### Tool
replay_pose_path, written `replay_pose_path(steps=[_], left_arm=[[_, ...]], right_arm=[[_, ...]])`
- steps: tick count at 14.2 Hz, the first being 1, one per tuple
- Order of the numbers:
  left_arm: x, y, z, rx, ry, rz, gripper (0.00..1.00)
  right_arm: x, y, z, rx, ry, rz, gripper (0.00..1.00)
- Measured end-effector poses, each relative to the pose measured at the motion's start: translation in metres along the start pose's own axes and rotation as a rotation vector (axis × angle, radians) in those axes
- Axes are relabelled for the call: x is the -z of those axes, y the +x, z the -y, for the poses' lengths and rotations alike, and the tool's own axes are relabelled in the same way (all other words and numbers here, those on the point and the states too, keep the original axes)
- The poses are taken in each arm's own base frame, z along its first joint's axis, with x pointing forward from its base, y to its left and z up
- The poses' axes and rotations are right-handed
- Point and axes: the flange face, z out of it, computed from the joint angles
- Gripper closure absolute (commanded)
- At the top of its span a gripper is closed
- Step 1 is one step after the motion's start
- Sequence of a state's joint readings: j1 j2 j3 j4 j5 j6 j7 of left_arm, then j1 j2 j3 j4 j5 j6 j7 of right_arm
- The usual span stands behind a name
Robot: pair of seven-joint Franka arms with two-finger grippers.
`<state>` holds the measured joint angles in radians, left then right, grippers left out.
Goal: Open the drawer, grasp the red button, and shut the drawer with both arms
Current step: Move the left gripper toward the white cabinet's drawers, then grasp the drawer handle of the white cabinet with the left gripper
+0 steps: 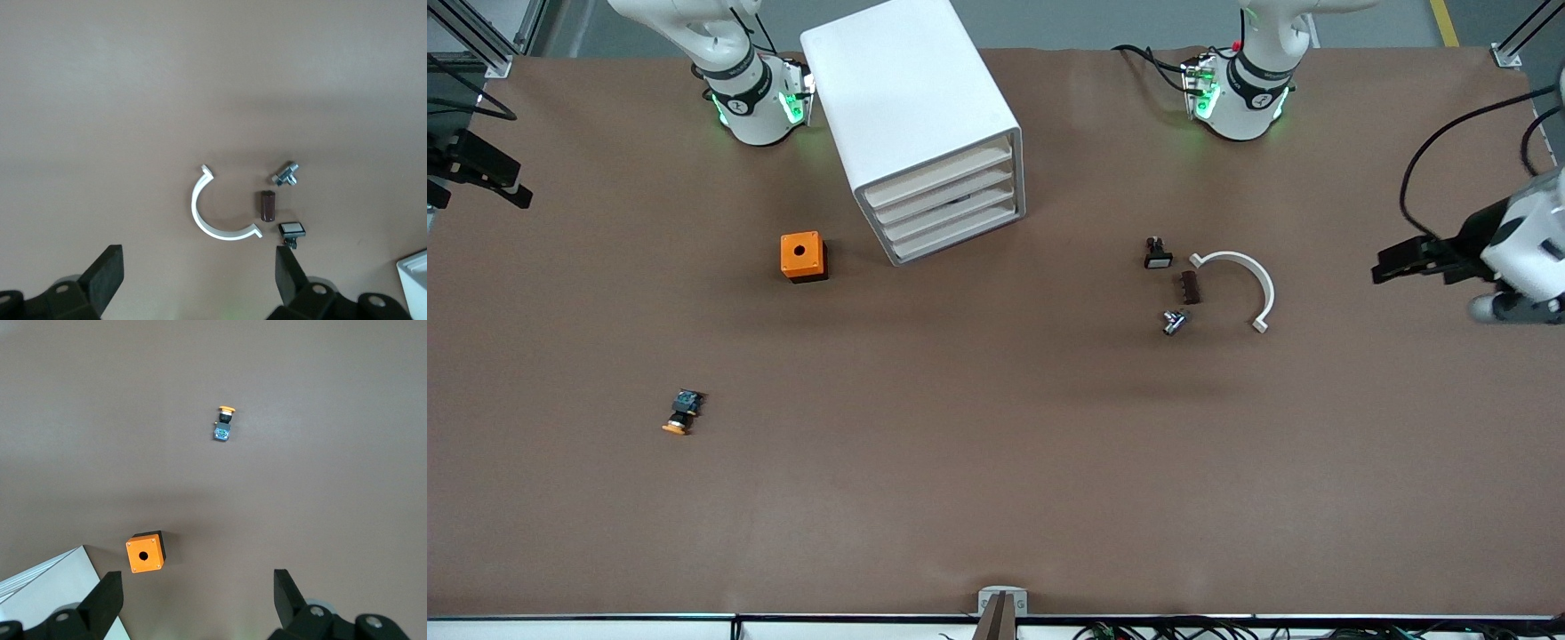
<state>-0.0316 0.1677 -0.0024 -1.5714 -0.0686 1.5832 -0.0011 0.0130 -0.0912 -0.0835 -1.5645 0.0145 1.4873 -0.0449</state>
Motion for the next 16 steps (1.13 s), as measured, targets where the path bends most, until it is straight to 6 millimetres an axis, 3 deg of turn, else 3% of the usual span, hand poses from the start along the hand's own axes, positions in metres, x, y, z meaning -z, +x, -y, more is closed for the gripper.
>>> replay_pose_path(steps=[3, 9, 13, 16], left_arm=[[-0.054, 0.018, -0.058, 0.019, 0.023, 0.095, 0.0], [-0.136, 0.023, -0.219, 0.257, 0.053, 0.205, 0.0], [-0.201, 0.026, -0.296, 0.495, -0.023, 0.354, 0.0], [-0.24, 0.018, -0.337, 0.767, -0.063, 0.5, 0.0]], right_arm=[[0.0, 0.0, -0.001, -0.002, 0.0, -0.001, 0.0], [0.001, 0.0, -0.001, -0.003, 0.0, -0.002, 0.0], [0.001, 0.0, -0.001, -0.003, 0.0, -0.002, 0.0], [0.001, 0.0, -0.002, -0.003, 0.0, -0.002, 0.0]])
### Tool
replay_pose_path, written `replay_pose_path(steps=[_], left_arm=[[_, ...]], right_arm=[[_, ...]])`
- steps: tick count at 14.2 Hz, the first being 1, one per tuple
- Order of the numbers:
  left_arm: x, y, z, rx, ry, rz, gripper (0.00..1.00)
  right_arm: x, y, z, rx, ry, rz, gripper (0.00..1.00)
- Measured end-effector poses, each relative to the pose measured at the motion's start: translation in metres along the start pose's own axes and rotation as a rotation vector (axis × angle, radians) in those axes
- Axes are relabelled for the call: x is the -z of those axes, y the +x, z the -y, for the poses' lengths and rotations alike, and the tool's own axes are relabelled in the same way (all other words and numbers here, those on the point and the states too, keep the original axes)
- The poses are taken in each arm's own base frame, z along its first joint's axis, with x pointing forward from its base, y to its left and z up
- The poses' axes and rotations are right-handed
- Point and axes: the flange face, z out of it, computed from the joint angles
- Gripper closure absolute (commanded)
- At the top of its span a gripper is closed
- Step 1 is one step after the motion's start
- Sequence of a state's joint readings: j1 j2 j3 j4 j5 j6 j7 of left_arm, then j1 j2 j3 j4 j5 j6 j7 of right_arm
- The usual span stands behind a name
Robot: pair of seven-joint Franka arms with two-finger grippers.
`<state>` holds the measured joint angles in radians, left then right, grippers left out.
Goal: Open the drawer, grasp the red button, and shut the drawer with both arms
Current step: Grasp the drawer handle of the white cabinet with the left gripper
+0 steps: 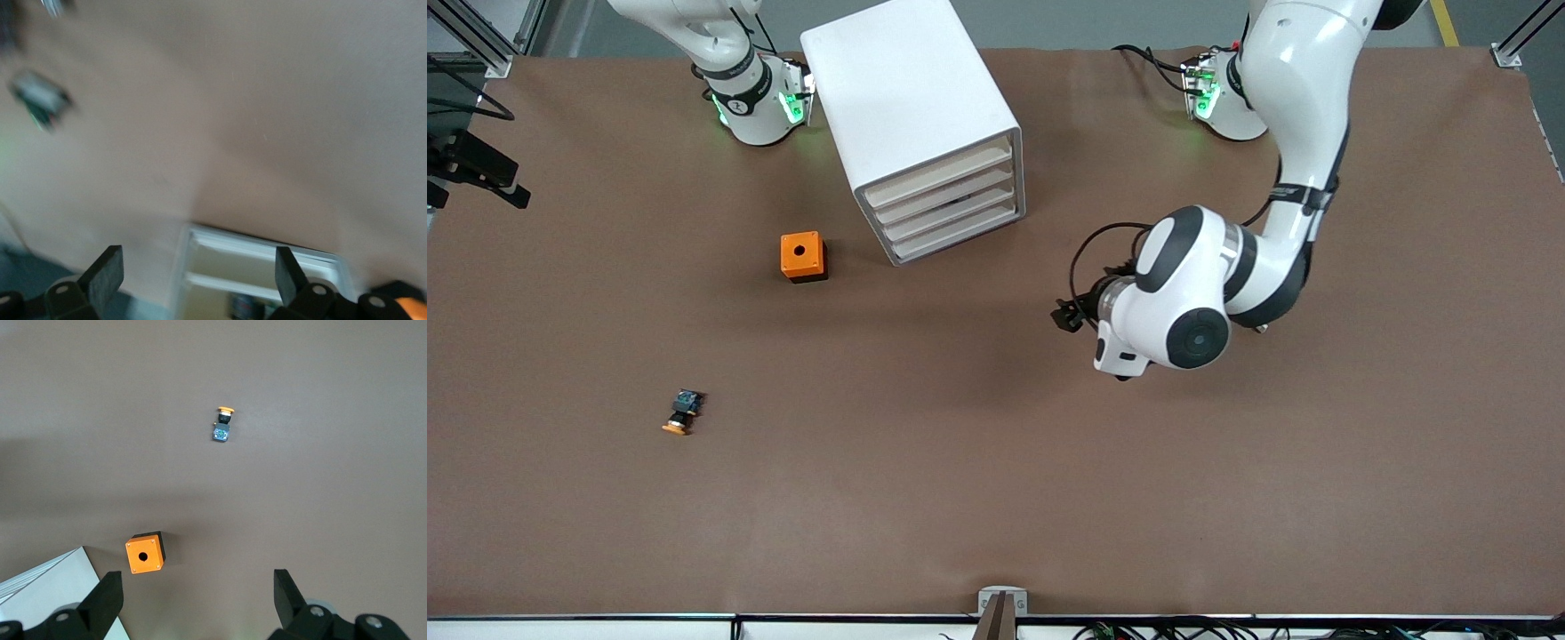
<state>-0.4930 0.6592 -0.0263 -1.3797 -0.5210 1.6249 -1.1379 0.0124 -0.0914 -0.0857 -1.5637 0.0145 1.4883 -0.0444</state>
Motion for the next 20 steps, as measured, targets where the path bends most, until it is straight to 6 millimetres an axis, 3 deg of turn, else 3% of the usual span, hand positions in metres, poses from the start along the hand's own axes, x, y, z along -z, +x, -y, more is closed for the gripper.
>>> replay_pose_path(steps=[4, 8, 10, 13, 15, 20], left_arm=[[-0.03, 0.002, -0.016, 0.398, -0.007, 0.207, 0.0], [-0.078, 0.001, -0.021, 0.761, 0.178, 0.269, 0.0], [-0.101, -0.007, -0.021, 0.891, 0.3, 0.292, 0.0], [-0.113, -0.018, -0.018, 0.992, 0.405, 0.291, 0.0], [-0.116, -0.023, -0.018, 1.015, 0.431, 0.286, 0.05], [-0.136, -0.038, -0.026, 1.018, 0.492, 0.403, 0.36]], right_arm=[[0.0, 0.0, 0.0, 0.0, 0.0, -0.001, 0.0], [0.005, -0.001, 0.0, 0.0, 0.0, -0.011, 0.0], [0.007, -0.001, 0.0, -0.002, 0.0, -0.015, 0.0], [0.007, -0.002, -0.004, -0.009, 0.0, -0.015, 0.0], [0.007, -0.001, -0.005, -0.012, 0.0, -0.014, 0.0], [-0.002, 0.003, -0.013, -0.027, -0.001, 0.003, 0.0]])
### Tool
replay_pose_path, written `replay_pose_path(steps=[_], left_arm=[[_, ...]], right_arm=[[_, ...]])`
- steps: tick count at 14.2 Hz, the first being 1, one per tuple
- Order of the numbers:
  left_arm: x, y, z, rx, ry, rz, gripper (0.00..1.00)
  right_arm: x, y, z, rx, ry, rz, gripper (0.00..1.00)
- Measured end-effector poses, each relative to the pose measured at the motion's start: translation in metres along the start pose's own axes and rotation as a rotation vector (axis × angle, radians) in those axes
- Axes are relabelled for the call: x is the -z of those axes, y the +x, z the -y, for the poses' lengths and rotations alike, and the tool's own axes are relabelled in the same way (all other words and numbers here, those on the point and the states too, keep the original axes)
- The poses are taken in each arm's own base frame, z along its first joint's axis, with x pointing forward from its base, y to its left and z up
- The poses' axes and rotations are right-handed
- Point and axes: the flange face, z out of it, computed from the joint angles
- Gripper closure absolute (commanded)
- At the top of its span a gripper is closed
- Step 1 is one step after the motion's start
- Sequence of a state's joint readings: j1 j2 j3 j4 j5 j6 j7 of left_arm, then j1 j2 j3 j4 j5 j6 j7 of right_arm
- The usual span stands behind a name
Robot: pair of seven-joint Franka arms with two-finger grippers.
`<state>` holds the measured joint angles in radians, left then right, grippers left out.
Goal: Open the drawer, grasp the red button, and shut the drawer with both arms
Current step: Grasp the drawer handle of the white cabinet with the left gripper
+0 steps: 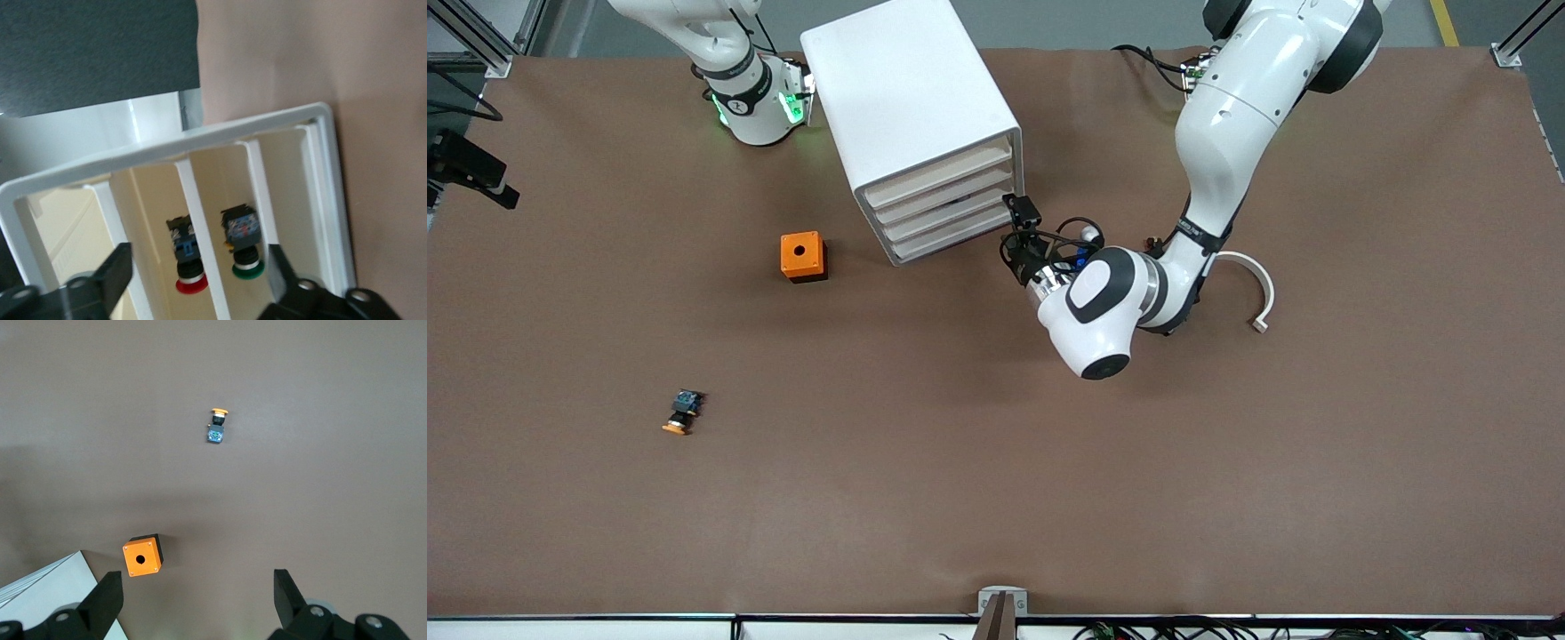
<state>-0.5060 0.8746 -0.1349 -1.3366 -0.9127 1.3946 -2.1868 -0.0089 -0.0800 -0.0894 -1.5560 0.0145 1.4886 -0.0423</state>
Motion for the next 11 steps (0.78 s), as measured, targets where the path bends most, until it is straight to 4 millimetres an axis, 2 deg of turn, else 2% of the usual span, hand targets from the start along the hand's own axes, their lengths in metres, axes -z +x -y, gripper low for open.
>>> replay_pose_path(steps=[3, 5, 11], left_arm=[[-0.007, 0.0, -0.008, 0.006, 0.035, 0.024, 0.45], [-0.011, 0.0, -0.011, 0.007, 0.044, 0.022, 0.46], [-0.051, -0.01, -0.014, 0.001, 0.099, -0.02, 0.47]], right_arm=[[-0.016, 0.01, -0.001, -0.002, -0.001, 0.028, 0.0], [-0.029, 0.018, -0.001, -0.002, -0.003, 0.05, 0.0], [-0.065, 0.039, -0.008, -0.017, -0.01, 0.099, 0.0]])
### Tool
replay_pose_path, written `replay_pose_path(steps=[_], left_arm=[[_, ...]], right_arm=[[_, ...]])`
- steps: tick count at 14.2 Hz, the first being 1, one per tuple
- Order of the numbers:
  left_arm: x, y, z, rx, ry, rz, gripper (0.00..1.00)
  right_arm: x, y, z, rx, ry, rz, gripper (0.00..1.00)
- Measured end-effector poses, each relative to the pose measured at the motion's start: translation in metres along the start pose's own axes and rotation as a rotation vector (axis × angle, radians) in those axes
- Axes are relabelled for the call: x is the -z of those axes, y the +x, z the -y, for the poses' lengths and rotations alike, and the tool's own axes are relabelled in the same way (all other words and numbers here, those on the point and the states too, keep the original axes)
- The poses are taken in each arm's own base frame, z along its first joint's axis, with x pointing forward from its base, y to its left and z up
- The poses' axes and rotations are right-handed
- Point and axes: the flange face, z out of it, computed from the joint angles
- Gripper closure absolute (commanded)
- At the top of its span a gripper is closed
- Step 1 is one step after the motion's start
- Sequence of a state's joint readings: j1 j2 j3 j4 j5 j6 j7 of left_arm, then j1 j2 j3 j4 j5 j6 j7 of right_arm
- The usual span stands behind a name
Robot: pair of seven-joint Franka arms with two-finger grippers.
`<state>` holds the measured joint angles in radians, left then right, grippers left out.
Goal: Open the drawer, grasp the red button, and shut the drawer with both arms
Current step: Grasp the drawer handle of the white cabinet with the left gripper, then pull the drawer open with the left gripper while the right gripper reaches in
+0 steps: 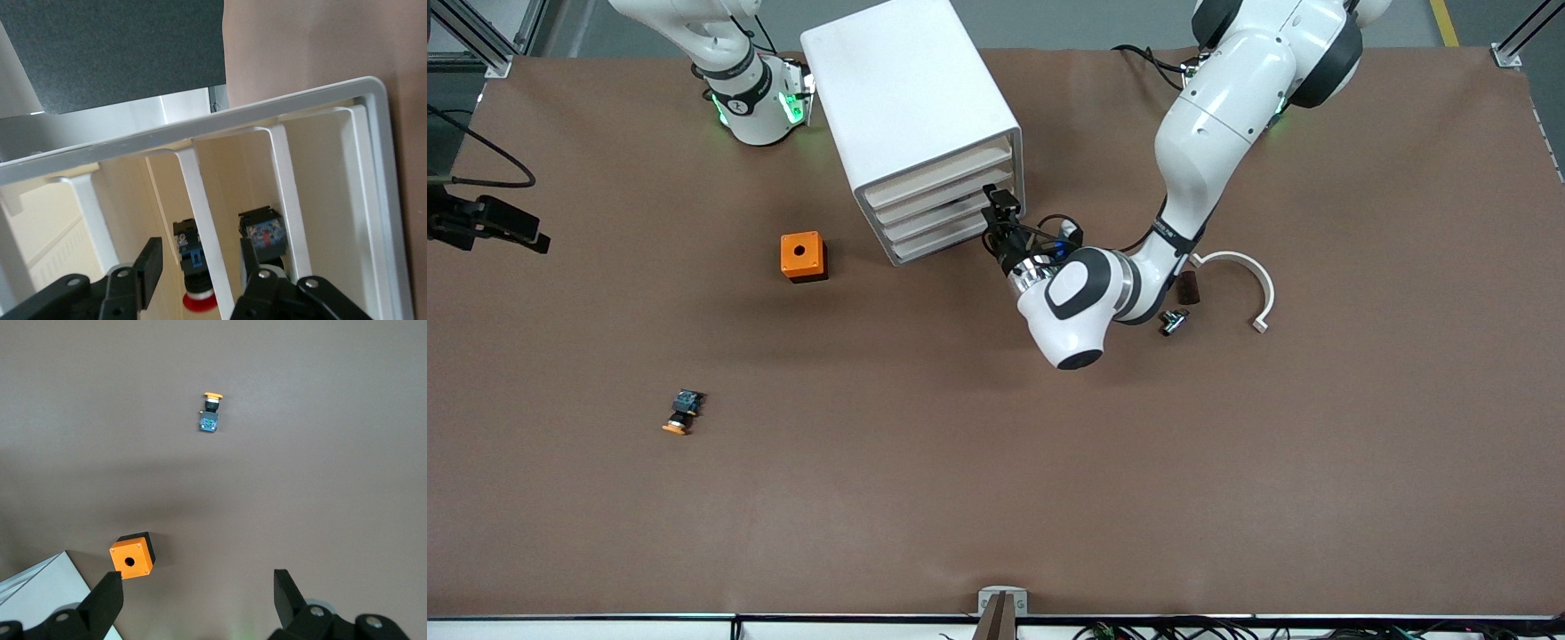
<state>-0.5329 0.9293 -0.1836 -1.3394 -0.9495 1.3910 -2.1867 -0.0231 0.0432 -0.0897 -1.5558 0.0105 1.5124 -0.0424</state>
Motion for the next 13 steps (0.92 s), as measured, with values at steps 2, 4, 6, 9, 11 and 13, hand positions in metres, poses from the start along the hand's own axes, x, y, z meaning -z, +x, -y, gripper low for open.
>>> replay_pose_path(steps=[2, 4, 6, 9, 11, 13], left_arm=[[-0.019, -0.002, -0.006, 0.01, 0.015, -0.025, 0.53], [-0.037, -0.002, -0.012, 0.027, 0.03, -0.049, 0.57], [-0.051, 0.001, -0.018, 0.051, 0.045, -0.067, 0.65], [-0.06, 0.002, -0.018, 0.061, 0.071, -0.086, 0.77], [-0.061, 0.003, -0.017, 0.072, 0.084, -0.095, 0.84], [-0.062, 0.003, -0.015, 0.083, 0.092, -0.099, 0.89]], right_arm=[[-0.018, 0.01, -0.015, -0.026, 0.001, 0.033, 0.0], [-0.04, 0.022, -0.025, -0.044, 0.002, 0.066, 0.0], [-0.055, 0.029, -0.025, -0.043, -0.003, 0.094, 0.0], [-0.065, 0.034, -0.021, -0.034, -0.015, 0.111, 0.0], [-0.063, 0.035, -0.019, -0.03, -0.016, 0.108, 0.0], [-0.061, 0.035, -0.009, -0.047, -0.019, 0.103, 0.0]])
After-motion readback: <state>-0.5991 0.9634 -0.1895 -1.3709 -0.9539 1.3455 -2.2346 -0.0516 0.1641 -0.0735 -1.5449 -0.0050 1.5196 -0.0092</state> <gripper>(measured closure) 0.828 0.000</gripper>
